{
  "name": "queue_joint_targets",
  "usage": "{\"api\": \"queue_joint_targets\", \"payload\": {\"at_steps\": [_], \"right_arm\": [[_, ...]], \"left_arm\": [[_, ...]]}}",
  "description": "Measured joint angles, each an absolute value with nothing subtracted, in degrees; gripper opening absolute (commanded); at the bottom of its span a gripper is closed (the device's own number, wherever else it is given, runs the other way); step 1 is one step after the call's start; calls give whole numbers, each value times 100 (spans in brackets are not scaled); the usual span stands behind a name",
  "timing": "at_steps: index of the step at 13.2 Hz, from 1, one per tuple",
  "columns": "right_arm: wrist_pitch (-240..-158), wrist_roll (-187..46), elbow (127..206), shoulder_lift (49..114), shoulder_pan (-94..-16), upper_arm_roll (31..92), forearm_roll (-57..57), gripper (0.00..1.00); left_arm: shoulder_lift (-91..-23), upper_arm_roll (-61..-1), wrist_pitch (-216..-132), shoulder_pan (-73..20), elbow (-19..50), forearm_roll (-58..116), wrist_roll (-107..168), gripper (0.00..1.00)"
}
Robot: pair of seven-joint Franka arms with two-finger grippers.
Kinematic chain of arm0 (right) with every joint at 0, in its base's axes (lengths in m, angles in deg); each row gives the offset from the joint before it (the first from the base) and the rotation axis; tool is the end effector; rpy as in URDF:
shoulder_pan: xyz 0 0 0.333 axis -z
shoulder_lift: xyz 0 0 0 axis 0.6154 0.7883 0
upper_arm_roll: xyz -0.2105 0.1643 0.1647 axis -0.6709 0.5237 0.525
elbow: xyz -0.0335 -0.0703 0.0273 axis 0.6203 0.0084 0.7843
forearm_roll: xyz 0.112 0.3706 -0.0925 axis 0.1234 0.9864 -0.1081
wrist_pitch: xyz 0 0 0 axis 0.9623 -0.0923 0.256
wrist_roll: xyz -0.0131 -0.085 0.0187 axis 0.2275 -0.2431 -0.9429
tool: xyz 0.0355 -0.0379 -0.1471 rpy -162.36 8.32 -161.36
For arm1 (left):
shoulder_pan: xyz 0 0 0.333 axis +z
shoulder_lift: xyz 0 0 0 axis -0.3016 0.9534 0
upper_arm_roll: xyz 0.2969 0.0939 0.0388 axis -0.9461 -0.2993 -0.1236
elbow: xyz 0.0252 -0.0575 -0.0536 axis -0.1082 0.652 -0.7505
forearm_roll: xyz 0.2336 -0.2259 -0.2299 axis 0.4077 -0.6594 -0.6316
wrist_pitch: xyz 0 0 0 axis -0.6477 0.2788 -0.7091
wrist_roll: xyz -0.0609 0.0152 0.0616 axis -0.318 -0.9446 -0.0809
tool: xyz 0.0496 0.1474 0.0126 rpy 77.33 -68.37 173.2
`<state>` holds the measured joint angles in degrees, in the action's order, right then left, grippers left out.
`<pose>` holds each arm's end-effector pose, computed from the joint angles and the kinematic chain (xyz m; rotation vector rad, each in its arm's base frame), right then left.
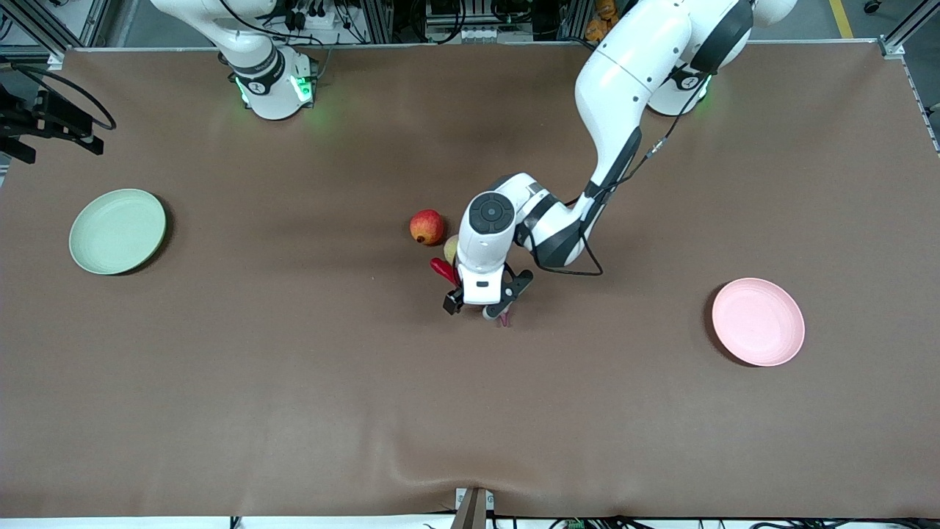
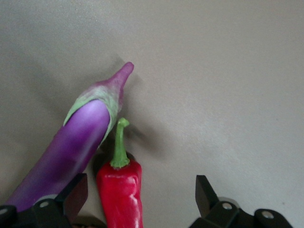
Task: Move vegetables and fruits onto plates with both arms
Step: 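Lower the left gripper and close it on the red chili pepper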
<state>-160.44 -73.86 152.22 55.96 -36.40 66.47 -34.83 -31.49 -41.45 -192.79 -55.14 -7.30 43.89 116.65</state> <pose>0.5168 -0.0134 0.6225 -3.0848 -0.1759 0.1355 0.5550 -0.5265 0.1527 2.7469 1.1891 0.0395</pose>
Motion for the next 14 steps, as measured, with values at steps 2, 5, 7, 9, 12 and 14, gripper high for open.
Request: {"api": "queue_joint_targets", "payload": {"at_steps": [2, 5, 7, 9, 12, 14], "right_arm": [[-16028, -7386, 15222, 5596, -3645, 6660, -3481, 100], [-16017, -7386, 15221, 5596, -3645, 6659, -3481, 100], [-16014, -7386, 15221, 5596, -3644, 6656, -3481, 100], [-16009, -7386, 15221, 5596, -3644, 6652, -3481, 100], [-16019, -7386, 15221, 5596, -3644, 6649, -3481, 100], [-16031, -7386, 15229, 5602, -3633, 6625, -3481, 100]], "left_arm": [[-3062, -4136, -19283, -5517, -736, 4372, 11674, 100], [-2954, -4127, -19281, -5521, -737, 4249, 11681, 99], [-2894, -4126, -19281, -5521, -737, 4241, 11682, 76], [-2879, -4121, -19281, -5523, -738, 4240, 11685, 44], [-2880, -4109, -19274, -5531, -761, 4240, 11688, 27], [-2879, -4108, -19274, -5544, -770, 4240, 11688, 27]]}}
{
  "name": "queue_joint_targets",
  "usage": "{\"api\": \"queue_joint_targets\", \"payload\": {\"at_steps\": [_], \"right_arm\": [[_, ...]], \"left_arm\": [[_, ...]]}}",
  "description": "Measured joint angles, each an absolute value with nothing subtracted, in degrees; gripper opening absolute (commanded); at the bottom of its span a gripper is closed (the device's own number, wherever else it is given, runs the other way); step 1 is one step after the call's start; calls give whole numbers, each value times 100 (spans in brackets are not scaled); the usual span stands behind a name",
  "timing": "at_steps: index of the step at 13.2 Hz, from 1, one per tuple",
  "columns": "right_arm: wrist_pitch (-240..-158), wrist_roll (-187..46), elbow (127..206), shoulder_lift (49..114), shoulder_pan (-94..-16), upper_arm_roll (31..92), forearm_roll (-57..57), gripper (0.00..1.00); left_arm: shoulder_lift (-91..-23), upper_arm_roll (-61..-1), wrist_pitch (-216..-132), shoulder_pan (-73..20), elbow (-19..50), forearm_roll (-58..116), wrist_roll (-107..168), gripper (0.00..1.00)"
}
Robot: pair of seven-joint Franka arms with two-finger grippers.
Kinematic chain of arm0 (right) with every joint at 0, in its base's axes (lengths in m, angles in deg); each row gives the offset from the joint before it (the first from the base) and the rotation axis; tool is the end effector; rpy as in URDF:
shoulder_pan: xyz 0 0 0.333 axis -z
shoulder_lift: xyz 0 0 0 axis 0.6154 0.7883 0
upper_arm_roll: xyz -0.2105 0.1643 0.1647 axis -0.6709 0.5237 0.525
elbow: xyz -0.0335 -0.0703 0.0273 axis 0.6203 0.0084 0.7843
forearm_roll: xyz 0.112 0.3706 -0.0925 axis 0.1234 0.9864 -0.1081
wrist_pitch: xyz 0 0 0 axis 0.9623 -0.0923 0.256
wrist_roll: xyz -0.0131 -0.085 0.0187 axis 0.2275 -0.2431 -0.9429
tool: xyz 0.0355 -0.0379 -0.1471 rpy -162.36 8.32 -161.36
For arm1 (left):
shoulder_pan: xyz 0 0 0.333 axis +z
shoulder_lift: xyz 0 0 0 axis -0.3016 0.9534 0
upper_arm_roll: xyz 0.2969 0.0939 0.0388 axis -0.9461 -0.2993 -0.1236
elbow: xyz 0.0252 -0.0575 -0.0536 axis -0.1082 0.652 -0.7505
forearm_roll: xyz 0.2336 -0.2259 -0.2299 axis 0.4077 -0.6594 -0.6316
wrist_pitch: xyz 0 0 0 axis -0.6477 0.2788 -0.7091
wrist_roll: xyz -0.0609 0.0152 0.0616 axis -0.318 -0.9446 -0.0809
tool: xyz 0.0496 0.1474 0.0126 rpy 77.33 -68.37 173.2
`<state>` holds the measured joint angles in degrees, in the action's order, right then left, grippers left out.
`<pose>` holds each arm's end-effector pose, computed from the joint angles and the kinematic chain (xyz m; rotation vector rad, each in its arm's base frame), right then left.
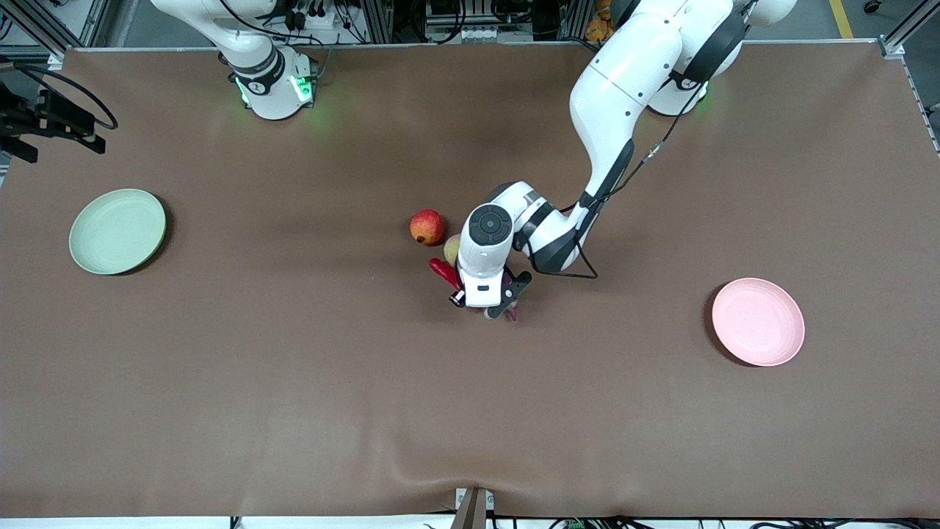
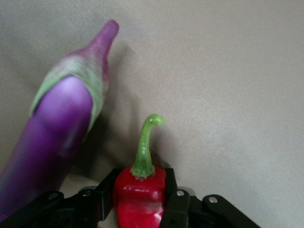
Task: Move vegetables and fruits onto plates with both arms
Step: 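Lower the left gripper and close it on the red chili pepper, then lift the pepper and carry it toward the pink plate with the left gripper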
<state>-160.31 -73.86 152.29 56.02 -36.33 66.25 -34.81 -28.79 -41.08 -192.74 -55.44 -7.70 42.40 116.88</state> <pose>0.5166 -0.0160 0.6212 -3.0838 -0.1681 0.1421 0.5432 -0.5286 0.1206 2.7628 1.2201 -0.0260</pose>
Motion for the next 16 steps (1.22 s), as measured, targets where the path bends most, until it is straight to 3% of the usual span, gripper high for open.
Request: {"api": "queue_joint_targets", "payload": {"at_steps": [4, 8, 16], "right_arm": [[-16044, -7387, 15233, 5639, -3634, 6596, -3481, 100], [-16072, -7387, 15235, 5664, -3645, 6624, -3481, 100], [-16090, -7387, 15248, 5750, -3649, 6638, -3480, 100]], "left_arm": [[-2933, -4108, -19278, -5515, -929, 4239, 11688, 27], [-3421, -4110, -19238, -5297, -1028, 4150, 11700, 28], [-5599, -4162, -19111, -4049, -1131, 3769, 11874, 29]]}}
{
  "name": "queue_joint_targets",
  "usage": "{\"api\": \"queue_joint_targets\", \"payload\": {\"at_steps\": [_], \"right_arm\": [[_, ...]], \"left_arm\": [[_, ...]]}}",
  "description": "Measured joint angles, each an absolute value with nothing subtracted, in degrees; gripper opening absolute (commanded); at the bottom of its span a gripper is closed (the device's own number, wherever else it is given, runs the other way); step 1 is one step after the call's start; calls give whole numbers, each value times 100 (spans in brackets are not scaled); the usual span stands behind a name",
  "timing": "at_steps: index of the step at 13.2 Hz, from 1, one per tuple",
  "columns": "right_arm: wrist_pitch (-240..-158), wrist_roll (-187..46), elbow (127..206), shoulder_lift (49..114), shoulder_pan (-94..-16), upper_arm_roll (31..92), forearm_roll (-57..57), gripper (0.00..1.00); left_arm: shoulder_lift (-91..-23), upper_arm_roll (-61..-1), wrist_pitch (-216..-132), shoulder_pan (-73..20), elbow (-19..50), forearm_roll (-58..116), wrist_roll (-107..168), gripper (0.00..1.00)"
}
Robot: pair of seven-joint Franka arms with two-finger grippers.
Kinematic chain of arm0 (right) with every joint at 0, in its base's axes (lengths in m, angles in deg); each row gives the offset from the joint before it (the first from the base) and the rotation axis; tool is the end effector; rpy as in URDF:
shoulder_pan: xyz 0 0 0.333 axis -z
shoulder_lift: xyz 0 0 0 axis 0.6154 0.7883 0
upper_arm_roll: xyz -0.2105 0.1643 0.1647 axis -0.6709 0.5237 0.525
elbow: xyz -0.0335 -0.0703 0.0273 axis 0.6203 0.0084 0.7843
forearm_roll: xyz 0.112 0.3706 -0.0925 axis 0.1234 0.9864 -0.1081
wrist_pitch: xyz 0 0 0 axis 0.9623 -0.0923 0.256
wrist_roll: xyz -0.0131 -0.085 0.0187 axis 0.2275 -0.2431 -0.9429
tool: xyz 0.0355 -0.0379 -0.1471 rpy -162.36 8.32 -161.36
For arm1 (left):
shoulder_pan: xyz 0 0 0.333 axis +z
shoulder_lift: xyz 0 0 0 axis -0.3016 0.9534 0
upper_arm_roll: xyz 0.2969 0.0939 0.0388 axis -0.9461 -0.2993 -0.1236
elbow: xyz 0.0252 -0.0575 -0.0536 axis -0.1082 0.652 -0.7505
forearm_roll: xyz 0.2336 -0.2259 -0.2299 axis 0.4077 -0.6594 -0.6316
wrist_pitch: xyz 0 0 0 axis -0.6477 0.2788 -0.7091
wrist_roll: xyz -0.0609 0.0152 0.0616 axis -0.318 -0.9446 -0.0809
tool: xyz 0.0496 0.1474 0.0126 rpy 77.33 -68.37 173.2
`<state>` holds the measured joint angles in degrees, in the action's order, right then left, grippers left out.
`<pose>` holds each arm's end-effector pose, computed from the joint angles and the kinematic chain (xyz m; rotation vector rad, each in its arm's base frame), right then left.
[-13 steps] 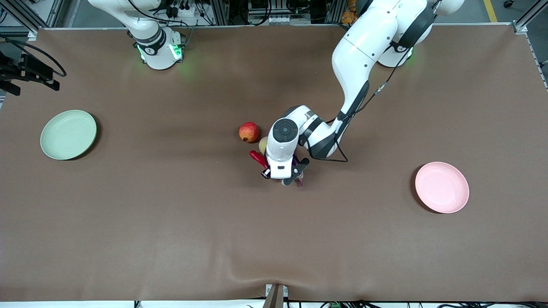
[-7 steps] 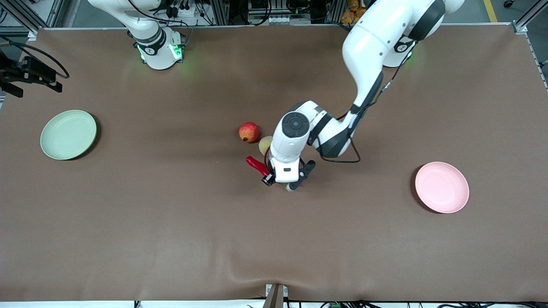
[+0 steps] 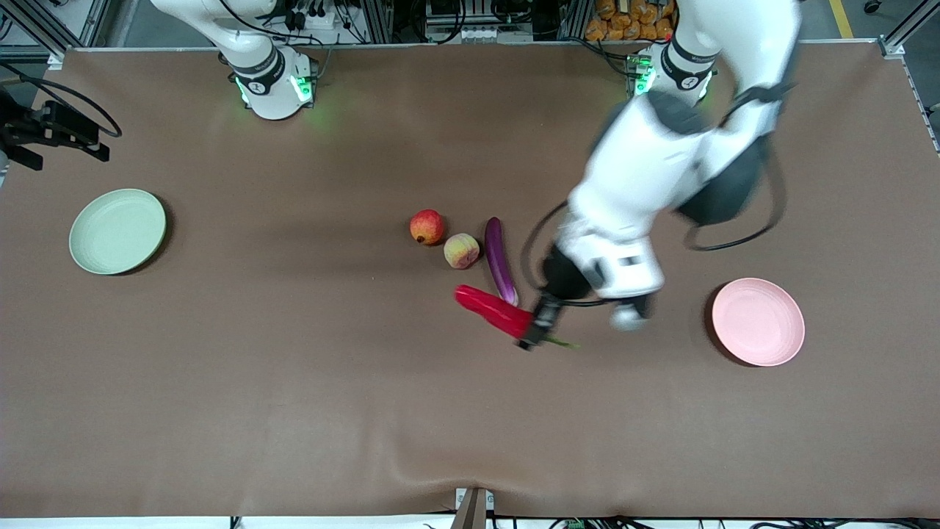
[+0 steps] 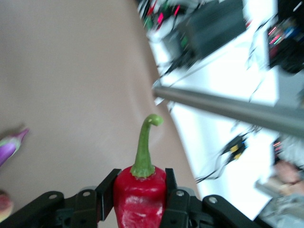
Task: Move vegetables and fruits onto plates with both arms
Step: 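Lift the pepper and carry it toward the pink plate with the left gripper, then open the left gripper over the plate while the right gripper grasps the pomegranate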
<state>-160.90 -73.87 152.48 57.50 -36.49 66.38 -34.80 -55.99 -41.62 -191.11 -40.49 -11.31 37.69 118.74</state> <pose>0.5255 -0.0136 0.6070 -3.0806 -0.1748 0.1712 0.6777 -0.3738 0.5188 2.1383 1.3962 0.2975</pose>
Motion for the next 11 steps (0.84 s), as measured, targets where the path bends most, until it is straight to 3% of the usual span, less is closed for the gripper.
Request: {"api": "queue_joint_targets", "payload": {"at_steps": [5, 8, 11], "right_arm": [[-16090, -7387, 15295, 6680, -3651, 6645, -3487, 100], [-16196, -7275, 15290, 7168, -3841, 6658, -3399, 100], [-16268, -6213, 15291, 7223, -4197, 6679, -2636, 100]], "left_arm": [[-6259, -4186, -18393, -2943, -1064, 3916, 11808, 29], [-6263, -4184, -17783, -2598, -867, 4448, 11165, 29], [-6053, -4187, -17354, -2394, -522, 4921, 10127, 29]]}}
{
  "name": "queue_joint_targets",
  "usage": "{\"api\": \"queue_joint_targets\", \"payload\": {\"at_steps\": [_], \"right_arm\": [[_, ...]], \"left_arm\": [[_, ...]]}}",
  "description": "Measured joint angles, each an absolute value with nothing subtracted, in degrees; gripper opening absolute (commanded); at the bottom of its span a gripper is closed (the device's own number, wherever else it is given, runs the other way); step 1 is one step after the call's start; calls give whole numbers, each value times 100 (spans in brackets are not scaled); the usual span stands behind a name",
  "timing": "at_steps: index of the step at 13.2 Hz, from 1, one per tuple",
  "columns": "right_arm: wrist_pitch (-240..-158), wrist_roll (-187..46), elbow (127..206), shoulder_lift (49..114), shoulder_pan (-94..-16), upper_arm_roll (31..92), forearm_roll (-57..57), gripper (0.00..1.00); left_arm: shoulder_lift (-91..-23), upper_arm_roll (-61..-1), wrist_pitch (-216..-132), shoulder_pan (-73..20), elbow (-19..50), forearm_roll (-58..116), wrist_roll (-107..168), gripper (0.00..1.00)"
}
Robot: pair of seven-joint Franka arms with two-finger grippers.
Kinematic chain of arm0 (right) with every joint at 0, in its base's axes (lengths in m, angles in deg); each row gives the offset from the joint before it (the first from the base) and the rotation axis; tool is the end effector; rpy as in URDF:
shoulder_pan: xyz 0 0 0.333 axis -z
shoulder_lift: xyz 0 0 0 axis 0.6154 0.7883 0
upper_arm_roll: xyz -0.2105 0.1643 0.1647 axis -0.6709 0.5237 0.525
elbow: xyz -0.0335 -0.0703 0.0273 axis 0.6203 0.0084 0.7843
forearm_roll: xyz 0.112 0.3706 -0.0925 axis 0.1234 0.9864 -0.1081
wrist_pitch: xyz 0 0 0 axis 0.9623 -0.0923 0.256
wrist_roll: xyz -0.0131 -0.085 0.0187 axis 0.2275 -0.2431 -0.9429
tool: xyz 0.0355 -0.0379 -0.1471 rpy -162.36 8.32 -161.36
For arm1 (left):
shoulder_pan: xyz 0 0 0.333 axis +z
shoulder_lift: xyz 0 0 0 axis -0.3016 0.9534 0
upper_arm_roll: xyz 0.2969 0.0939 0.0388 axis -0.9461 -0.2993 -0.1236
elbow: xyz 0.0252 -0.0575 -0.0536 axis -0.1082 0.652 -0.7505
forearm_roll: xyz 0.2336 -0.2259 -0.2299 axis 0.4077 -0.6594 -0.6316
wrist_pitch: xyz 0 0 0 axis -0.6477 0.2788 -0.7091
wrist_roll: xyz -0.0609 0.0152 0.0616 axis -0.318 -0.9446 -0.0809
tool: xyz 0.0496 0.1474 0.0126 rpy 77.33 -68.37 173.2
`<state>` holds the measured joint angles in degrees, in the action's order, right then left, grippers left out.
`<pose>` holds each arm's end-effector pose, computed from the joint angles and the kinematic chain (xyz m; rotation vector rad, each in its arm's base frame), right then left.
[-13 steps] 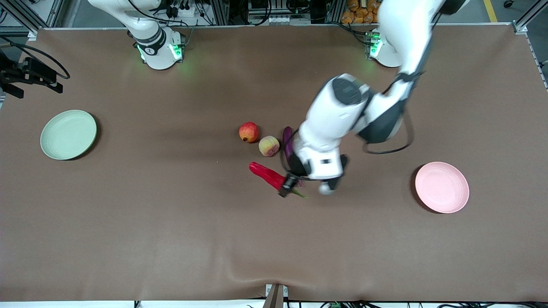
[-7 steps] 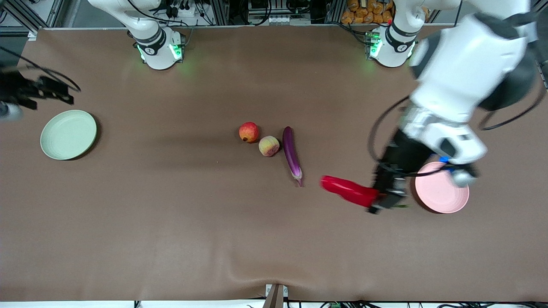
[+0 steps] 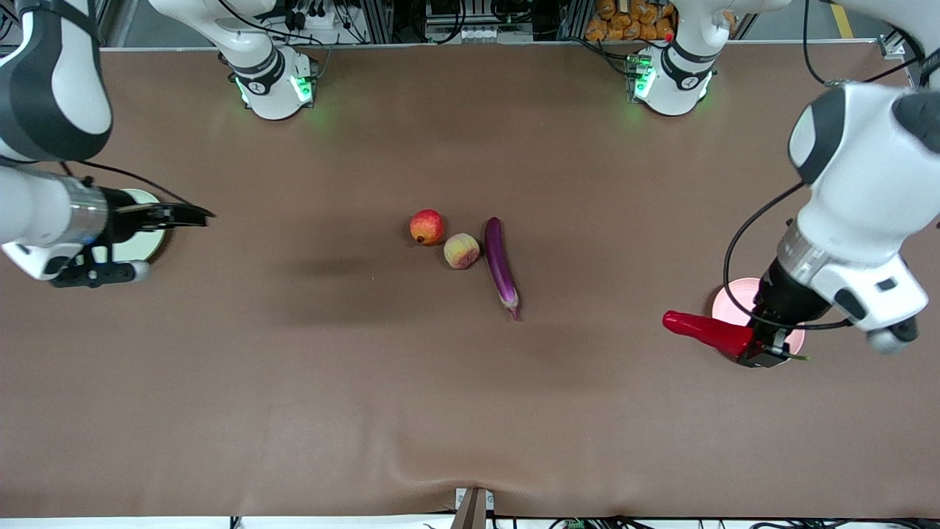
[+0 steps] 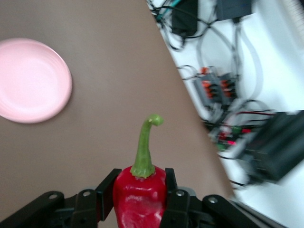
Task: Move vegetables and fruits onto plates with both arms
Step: 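Open the left gripper over the plate while the right gripper grasps the pomegranate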
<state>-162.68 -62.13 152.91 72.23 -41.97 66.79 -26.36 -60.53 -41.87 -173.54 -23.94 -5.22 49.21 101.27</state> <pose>0.5796 0.0691 0.4648 -2.9282 -0.0114 0.5318 0.7076 -0.1384 0.4761 2.5929 1.5229 0.4382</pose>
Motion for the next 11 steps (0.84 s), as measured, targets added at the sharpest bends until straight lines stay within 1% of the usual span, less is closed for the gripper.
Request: {"api": "queue_joint_targets", "payload": {"at_steps": [3, 5, 8, 11], "right_arm": [[-16391, -5752, 15468, 7229, -4522, 6689, -2338, 100], [-16884, -5260, 15854, 7239, -4884, 6724, -2241, 100], [-18055, -4342, 16533, 7268, -5631, 6948, -2226, 100], [-19641, -3771, 17462, 7306, -6436, 7046, -2226, 100]], "left_arm": [[-5814, -4188, -16765, -2139, -315, 5225, 8934, 29], [-5784, -4192, -16394, -1939, 37, 5265, 7794, 29], [-5720, -4191, -16351, -1671, 605, 5793, 6975, 30], [-5377, -4190, -16351, -1487, 827, 6589, 6395, 30]]}}
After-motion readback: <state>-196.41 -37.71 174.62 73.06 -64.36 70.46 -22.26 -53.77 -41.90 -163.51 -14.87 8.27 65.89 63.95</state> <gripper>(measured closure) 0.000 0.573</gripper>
